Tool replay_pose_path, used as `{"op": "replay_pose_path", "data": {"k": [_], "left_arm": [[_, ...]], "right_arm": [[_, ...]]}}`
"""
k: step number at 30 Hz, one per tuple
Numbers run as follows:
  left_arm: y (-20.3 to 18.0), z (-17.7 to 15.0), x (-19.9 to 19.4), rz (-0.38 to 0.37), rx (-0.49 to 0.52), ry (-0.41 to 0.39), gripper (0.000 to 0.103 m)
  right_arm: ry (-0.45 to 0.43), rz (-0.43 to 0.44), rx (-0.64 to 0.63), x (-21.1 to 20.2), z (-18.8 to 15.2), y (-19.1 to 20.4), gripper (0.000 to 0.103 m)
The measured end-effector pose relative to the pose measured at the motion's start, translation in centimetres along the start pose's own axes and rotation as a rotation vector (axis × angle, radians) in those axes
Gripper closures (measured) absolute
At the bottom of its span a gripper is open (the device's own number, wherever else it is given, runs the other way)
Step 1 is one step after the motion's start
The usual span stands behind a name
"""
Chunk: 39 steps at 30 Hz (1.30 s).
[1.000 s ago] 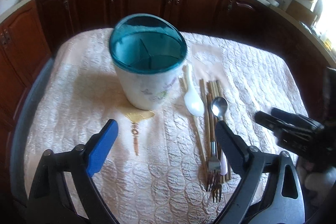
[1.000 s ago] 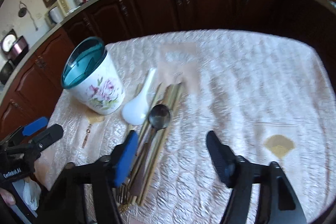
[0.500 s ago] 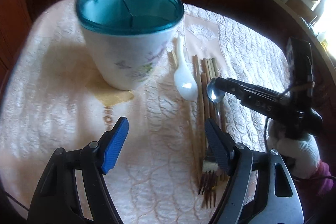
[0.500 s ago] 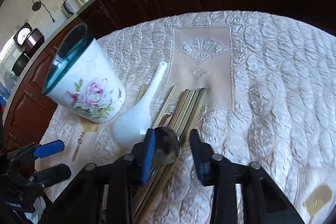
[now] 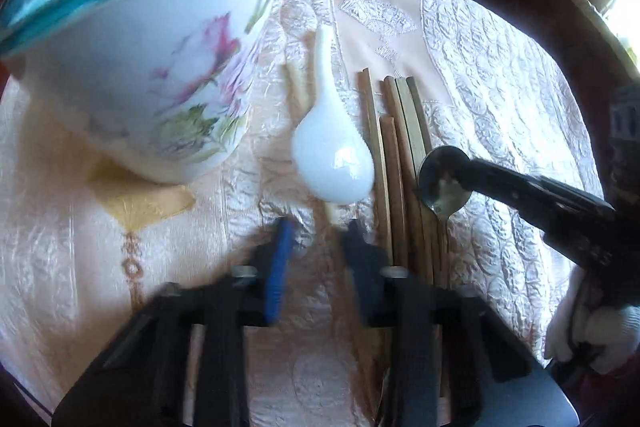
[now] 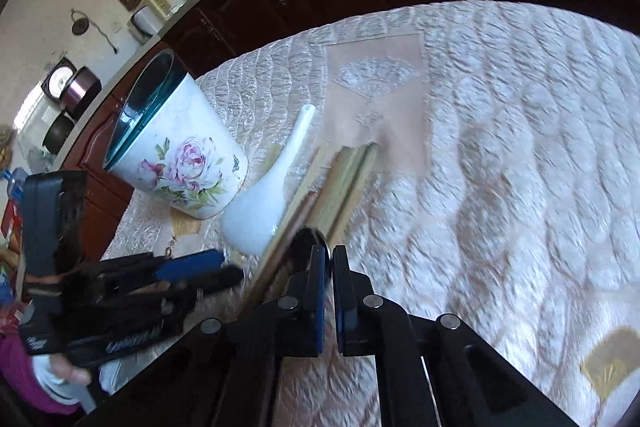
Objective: Organize utensils
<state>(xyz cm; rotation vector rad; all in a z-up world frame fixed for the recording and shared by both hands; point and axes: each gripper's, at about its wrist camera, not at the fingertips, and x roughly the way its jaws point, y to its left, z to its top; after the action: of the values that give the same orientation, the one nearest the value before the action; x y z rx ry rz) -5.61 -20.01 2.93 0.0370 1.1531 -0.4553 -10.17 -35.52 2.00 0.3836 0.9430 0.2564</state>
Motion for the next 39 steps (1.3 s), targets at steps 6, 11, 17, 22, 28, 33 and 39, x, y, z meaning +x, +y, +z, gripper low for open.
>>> {"op": "replay_pose_path", "data": {"k": [6,11,17,22,28,33,39], "left_arm": [[1.5,-1.7,-1.7,-0.035,0.036,0.038,0.097],[3.3,-4.7,-4.3,-0.018,0.086,0.058,0.097],[4.6,-6.7,-6.4,-0.011,0.085,0.055,0.097],[5.5,-6.4,-6.6,0.012,0.059,0.053,0.097],[6.4,-3.8,-5.5,0.034,0.036,0.034,0.083],[5.6,-1.2,-3.5,0.074,0.061,0.015,0.081],[4.2,0.0,-0.9,0.165,0.136,0.016,0.081]], "right_arm": [[0.013,-0.006,0.062,-1.4,-2.0,-1.7,0.100],[-0.062,0.027,0.088,-2.9,-2.4,-2.1,0.074],[-0.036,0.023,0.004,-1.3,-0.4,0.1,0.060],[0.020,0.043,0.032,1.7,0.7,-0.3,0.082],[0.023,0.028,-0.029,1.2,0.5,0.6,0.100],[0.024,0.021,-0.010,-0.2,-0.3,0.0,0.099],[0.014,0.031,0.048,-1.6,-1.3,-1.0,0.100]]}}
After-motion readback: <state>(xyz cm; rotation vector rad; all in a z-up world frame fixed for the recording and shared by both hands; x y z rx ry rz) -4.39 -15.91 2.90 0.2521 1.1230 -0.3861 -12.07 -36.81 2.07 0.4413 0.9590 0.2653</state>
